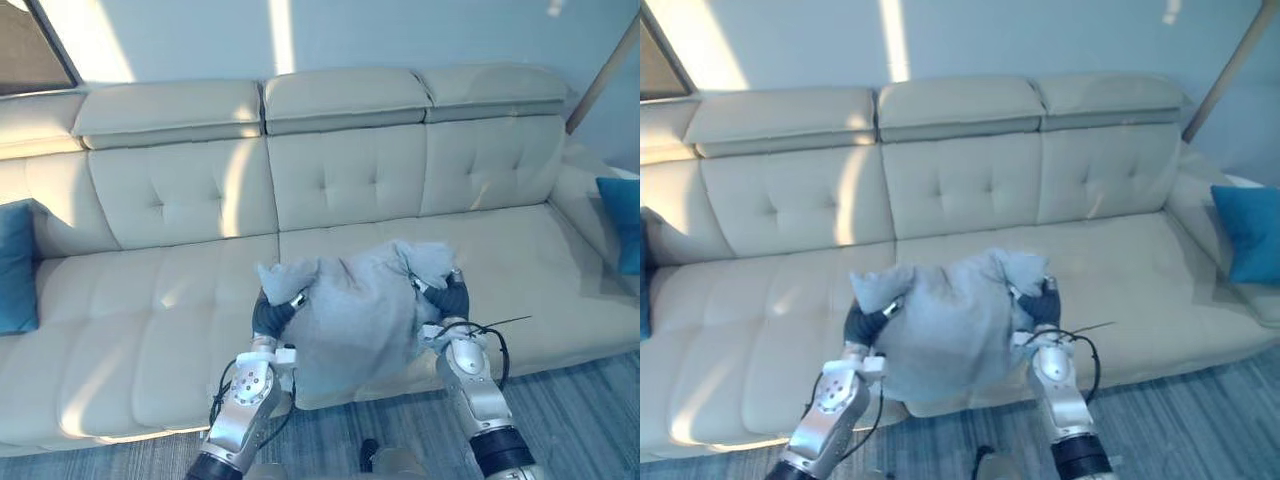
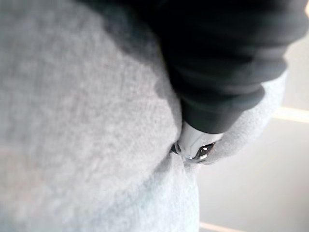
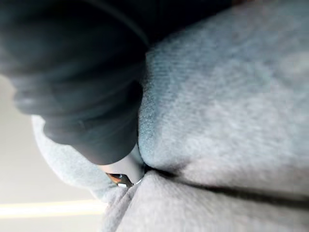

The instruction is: Pick up cushions and gather them together orderly.

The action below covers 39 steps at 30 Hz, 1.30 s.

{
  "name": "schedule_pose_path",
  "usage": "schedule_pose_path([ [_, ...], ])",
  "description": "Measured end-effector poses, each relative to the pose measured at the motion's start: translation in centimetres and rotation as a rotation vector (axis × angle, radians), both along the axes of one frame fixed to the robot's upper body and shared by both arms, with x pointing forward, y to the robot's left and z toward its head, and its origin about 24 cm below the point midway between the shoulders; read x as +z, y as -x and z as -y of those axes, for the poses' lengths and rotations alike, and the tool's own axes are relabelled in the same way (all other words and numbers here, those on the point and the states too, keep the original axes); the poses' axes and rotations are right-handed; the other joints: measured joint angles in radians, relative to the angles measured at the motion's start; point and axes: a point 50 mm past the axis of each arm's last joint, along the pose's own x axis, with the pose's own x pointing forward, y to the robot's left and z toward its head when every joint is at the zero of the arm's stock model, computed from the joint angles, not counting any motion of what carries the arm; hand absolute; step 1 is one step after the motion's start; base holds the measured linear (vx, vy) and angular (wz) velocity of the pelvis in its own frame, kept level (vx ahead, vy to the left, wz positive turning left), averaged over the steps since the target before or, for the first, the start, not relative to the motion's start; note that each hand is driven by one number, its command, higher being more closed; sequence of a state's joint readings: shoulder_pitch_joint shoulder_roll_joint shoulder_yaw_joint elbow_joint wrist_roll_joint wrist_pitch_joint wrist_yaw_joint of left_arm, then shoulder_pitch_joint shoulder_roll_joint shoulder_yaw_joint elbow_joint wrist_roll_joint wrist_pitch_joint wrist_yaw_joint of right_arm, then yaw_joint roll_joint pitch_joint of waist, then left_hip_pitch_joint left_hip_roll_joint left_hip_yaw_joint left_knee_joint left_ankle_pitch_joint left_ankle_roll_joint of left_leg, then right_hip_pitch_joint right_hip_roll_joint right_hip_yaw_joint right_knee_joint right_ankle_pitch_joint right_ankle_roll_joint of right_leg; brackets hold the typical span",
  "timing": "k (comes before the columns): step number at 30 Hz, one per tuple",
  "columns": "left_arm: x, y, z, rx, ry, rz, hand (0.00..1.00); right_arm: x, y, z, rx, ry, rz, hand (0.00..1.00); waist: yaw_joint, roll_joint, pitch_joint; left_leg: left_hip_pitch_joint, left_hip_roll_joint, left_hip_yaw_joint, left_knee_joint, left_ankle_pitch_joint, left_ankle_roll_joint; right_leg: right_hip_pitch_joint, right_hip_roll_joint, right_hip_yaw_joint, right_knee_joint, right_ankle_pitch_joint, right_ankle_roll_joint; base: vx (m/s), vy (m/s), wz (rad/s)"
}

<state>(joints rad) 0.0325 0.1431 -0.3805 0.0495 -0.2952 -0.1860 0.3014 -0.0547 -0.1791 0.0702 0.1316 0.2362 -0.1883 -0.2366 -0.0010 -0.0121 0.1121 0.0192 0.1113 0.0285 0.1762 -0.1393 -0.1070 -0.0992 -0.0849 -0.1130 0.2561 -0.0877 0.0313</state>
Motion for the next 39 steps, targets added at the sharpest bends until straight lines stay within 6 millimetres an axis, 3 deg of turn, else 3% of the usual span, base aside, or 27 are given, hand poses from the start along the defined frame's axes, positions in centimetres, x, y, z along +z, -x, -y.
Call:
schedule_pose_path([
  [8, 1.7, -1.5, -0.1, 0.009, -0.036, 0.079, 1.0, 0.9, -0.6, -0.1, -0.011, -0.025, 0.037, 1.0, 0.012, -0.001, -0.006, -0.055, -0.017, -0.068, -0.037, 0.039, 0.007, -0.005, -0.02, -0.067, -0.039, 0.011, 0.004, -0.04, -0.016, 0.32],
  [12, 4.5, -3.7, -0.8, 0.067, -0.076, 0.193, 1.0, 4.0, -2.8, -1.0, 0.011, -0.026, 0.15, 1.0, 0.018, 0.004, 0.017, -0.129, -0.026, -0.071, -0.055, 0.092, -0.001, -0.093, -0.029, -0.069, -0.034, 0.044, -0.002, -0.03, -0.008, 0.04],
  [13, 6.6, -5.0, -0.9, 0.089, -0.072, 0.266, 1.0, 6.3, -4.2, -1.5, 0.015, -0.025, 0.225, 1.0, 0.02, 0.003, 0.064, -0.156, -0.033, -0.071, -0.039, 0.099, -0.004, -0.131, -0.04, -0.067, 0.003, 0.044, -0.002, -0.11, 0.007, 0.07],
  [15, 8.6, -6.3, -0.8, 0.111, -0.074, 0.333, 1.0, 8.7, -5.2, -1.6, 0.009, -0.01, 0.3, 1.0, 0.024, 0.004, 0.066, -0.239, -0.04, -0.076, -0.004, 0.101, -0.006, -0.212, -0.052, -0.068, 0.04, 0.044, -0.002, -0.15, 0.017, 0.09],
  [17, 12.2, -8.3, -1.1, 0.151, -0.092, 0.446, 1.0, 12.9, -6.8, -2.0, 0.003, 0.009, 0.421, 1.0, 0.028, 0.007, 0.115, -0.305, -0.05, -0.079, 0.022, 0.113, -0.006, -0.283, -0.066, -0.067, 0.082, 0.044, -0.003, -0.13, 0.016, 0.08],
  [19, 14.0, -9.1, -1.6, 0.187, -0.105, 0.502, 1.0, 15.0, -7.6, -2.4, -0.003, 0.007, 0.479, 1.0, 0.029, 0.008, 0.132, -0.335, -0.052, -0.076, 0.037, 0.113, -0.007, -0.316, -0.07, -0.063, 0.1, 0.043, -0.004, -0.13, 0.009, -0.02],
  [22, 19.5, -10.6, -2.6, 0.27, -0.141, 0.675, 1.0, 20.9, -8.4, -3.8, -0.02, 0.046, 0.645, 1.0, 0.034, 0.01, 0.184, -0.405, -0.053, -0.065, 0.071, 0.115, -0.009, -0.391, -0.07, -0.045, 0.125, 0.056, -0.014, -0.12, 0.01, -0.11],
  [28, 28.8, -12.3, -4.4, 0.407, -0.201, 0.879, 1.0, 30.0, -9.4, -5.2, -0.097, 0.114, 0.825, 1.0, 0.016, 0.026, 0.257, -0.539, -0.051, -0.049, 0.109, 0.132, -0.004, -0.499, -0.061, -0.031, 0.076, 0.128, -0.017, -0.07, 0.02, -0.13],
  [31, 32.4, -12.7, -5.3, 0.471, -0.229, 0.93, 1.0, 33.3, -9.5, -5.6, -0.155, 0.14, 0.871, 1.0, -0.003, 0.026, 0.289, -0.603, -0.057, -0.041, 0.132, 0.13, -0.001, -0.549, -0.062, -0.016, 0.056, 0.157, -0.012, -0.01, 0.052, -0.11],
  [36, 36.0, -12.6, -6.1, 0.532, -0.269, 0.984, 1.0, 37.5, -9.0, -6.5, -0.224, 0.229, 0.933, 1.0, -0.006, 0.03, 0.318, -0.709, -0.057, -0.015, 0.161, 0.128, 0.009, -0.626, -0.055, 0.01, -0.016, 0.222, -0.001, -0.01, 0.048, -0.16],
  [37, 36.6, -12.6, -6.2, 0.544, -0.269, 0.989, 1.0, 38.2, -8.9, -6.7, -0.252, 0.246, 0.94, 0.0, -0.006, 0.03, 0.32, -0.742, -0.058, -0.009, 0.165, 0.129, 0.013, -0.646, -0.054, 0.018, -0.051, 0.25, 0.003, 0.0, 0.043, -0.16],
  [38, 36.7, -12.6, -6.2, 0.546, -0.27, 0.988, 0.0, 38.4, -8.9, -6.6, -0.261, 0.254, 0.941, 0.0, -0.007, 0.031, 0.32, -0.753, -0.059, -0.008, 0.169, 0.129, 0.014, -0.651, -0.054, 0.019, -0.061, 0.258, 0.004, 0.0, 0.041, -0.15],
  [39, 36.9, -12.7, -6.2, 0.549, -0.274, 0.987, 0.0, 38.7, -8.9, -6.6, -0.277, 0.257, 0.935, 0.0, -0.009, 0.033, 0.328, -0.771, -0.059, -0.006, 0.182, 0.124, 0.021, -0.654, -0.053, 0.022, -0.081, 0.271, 0.008, -0.01, 0.038, -0.1],
])
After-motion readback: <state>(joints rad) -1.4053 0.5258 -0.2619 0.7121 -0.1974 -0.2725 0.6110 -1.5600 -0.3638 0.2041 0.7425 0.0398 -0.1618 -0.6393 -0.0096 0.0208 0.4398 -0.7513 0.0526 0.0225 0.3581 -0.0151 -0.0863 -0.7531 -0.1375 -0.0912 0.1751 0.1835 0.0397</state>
